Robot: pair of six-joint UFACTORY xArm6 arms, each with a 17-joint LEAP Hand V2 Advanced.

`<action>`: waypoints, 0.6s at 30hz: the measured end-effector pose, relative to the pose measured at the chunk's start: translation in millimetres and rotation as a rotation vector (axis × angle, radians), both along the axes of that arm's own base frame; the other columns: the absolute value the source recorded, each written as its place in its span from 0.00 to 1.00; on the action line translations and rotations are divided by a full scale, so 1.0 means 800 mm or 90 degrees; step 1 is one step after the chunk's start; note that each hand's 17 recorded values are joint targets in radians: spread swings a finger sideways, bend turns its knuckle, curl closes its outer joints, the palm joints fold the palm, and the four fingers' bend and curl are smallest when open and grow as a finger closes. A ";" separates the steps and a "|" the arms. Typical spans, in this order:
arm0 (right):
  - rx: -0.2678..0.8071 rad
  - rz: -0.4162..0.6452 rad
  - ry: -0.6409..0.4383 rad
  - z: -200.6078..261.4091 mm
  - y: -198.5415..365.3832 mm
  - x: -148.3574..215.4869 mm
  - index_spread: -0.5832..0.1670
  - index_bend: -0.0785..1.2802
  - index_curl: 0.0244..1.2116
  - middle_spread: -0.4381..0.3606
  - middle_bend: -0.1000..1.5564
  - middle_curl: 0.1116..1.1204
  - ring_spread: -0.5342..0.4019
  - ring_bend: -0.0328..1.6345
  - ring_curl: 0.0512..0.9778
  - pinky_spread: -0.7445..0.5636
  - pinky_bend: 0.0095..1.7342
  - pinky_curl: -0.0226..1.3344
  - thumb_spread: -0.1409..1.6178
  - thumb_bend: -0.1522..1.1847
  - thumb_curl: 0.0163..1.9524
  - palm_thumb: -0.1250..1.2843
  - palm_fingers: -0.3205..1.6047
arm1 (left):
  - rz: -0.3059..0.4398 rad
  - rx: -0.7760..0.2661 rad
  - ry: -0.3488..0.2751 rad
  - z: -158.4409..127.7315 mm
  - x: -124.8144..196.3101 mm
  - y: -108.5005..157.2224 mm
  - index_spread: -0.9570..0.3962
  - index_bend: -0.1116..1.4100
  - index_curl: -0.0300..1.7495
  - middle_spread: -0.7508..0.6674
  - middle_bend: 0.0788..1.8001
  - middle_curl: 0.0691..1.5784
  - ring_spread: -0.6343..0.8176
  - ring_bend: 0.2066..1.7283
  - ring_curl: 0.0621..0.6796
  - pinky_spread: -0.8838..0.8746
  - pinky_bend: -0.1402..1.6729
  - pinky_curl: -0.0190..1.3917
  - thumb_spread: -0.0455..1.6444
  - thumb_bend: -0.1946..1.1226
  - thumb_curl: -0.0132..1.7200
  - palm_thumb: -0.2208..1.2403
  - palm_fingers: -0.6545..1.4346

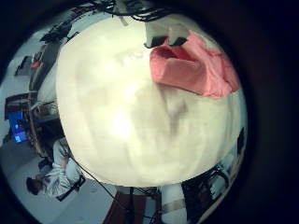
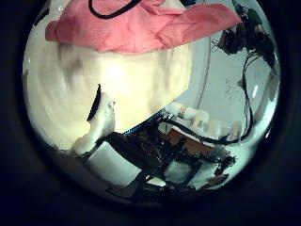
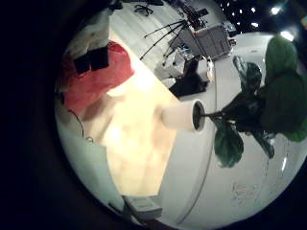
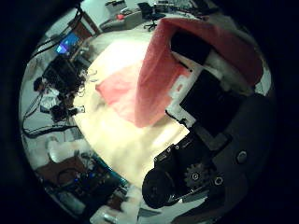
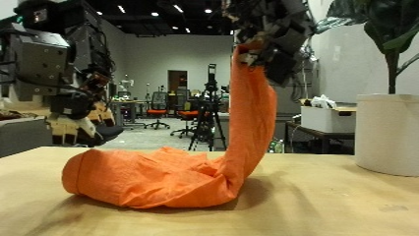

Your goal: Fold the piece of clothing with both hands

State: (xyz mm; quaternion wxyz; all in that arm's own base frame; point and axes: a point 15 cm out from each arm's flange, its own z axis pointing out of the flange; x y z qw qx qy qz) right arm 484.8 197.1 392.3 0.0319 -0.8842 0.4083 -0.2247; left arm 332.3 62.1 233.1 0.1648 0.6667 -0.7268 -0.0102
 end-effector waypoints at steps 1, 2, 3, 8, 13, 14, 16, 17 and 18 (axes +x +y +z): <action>0.000 0.015 0.001 -0.006 0.015 0.000 0.43 0.84 0.67 0.36 0.80 0.67 0.34 0.83 0.61 0.32 0.72 0.49 0.70 0.10 0.34 0.84 0.77 | 0.009 -0.001 0.003 0.000 -0.004 0.006 0.86 0.16 0.13 0.80 0.06 0.12 0.81 0.15 0.28 0.78 0.28 0.24 0.71 0.14 0.22 0.62 0.29; -0.001 0.028 0.002 -0.012 0.029 -0.001 0.43 0.84 0.67 0.36 0.80 0.67 0.34 0.83 0.61 0.32 0.72 0.49 0.70 0.10 0.34 0.84 0.77 | 0.017 -0.003 0.007 -0.001 -0.007 0.012 0.86 0.16 0.13 0.80 0.06 0.12 0.81 0.15 0.28 0.78 0.28 0.24 0.71 0.13 0.22 0.62 0.29; -0.001 0.043 0.004 -0.020 0.046 -0.002 0.43 0.84 0.67 0.36 0.80 0.67 0.34 0.83 0.61 0.32 0.72 0.49 0.70 0.10 0.34 0.84 0.77 | 0.023 -0.003 0.009 -0.001 -0.011 0.017 0.86 0.16 0.13 0.80 0.06 0.12 0.81 0.15 0.28 0.78 0.28 0.24 0.71 0.13 0.22 0.62 0.29; 0.012 0.099 -0.004 -0.039 0.115 0.009 0.43 0.84 0.67 0.36 0.80 0.67 0.35 0.83 0.61 0.32 0.71 0.48 0.70 0.10 0.34 0.83 0.77 | 0.061 -0.011 0.019 -0.006 -0.030 0.049 0.86 0.16 0.13 0.81 0.06 0.12 0.81 0.15 0.28 0.78 0.28 0.24 0.71 0.13 0.22 0.62 0.29; 0.032 0.149 0.010 -0.068 0.190 0.010 0.43 0.84 0.66 0.36 0.80 0.68 0.35 0.83 0.61 0.32 0.72 0.48 0.70 0.11 0.34 0.83 0.77 | 0.081 -0.012 0.015 -0.004 -0.044 0.064 0.86 0.17 0.13 0.81 0.06 0.13 0.81 0.16 0.28 0.78 0.28 0.24 0.71 0.14 0.22 0.62 0.29; 0.037 0.155 0.011 -0.071 0.202 0.011 0.44 0.84 0.66 0.36 0.80 0.68 0.35 0.83 0.61 0.32 0.72 0.48 0.70 0.11 0.34 0.83 0.77 | 0.086 -0.014 0.015 -0.005 -0.048 0.068 0.86 0.17 0.13 0.81 0.06 0.13 0.81 0.16 0.28 0.78 0.28 0.24 0.71 0.14 0.22 0.63 0.29; 0.054 0.163 0.019 -0.077 0.227 0.012 0.44 0.84 0.66 0.36 0.80 0.68 0.35 0.83 0.61 0.32 0.72 0.48 0.70 0.10 0.34 0.83 0.77 | 0.091 -0.015 0.016 -0.004 -0.053 0.069 0.86 0.17 0.14 0.81 0.06 0.13 0.81 0.16 0.28 0.78 0.28 0.24 0.70 0.13 0.22 0.63 0.29; 0.065 0.165 0.024 -0.081 0.240 0.012 0.44 0.84 0.66 0.36 0.80 0.68 0.35 0.83 0.61 0.32 0.72 0.48 0.70 0.10 0.34 0.82 0.77 | 0.092 -0.015 0.017 -0.004 -0.055 0.070 0.86 0.17 0.14 0.81 0.06 0.13 0.81 0.16 0.27 0.78 0.28 0.24 0.70 0.14 0.22 0.63 0.29; 0.076 0.171 0.031 -0.084 0.255 0.011 0.44 0.84 0.66 0.36 0.80 0.68 0.35 0.83 0.61 0.32 0.72 0.48 0.70 0.10 0.35 0.82 0.77 | 0.094 -0.015 0.017 -0.004 -0.056 0.072 0.86 0.17 0.14 0.81 0.06 0.13 0.81 0.16 0.27 0.78 0.28 0.24 0.70 0.14 0.22 0.63 0.29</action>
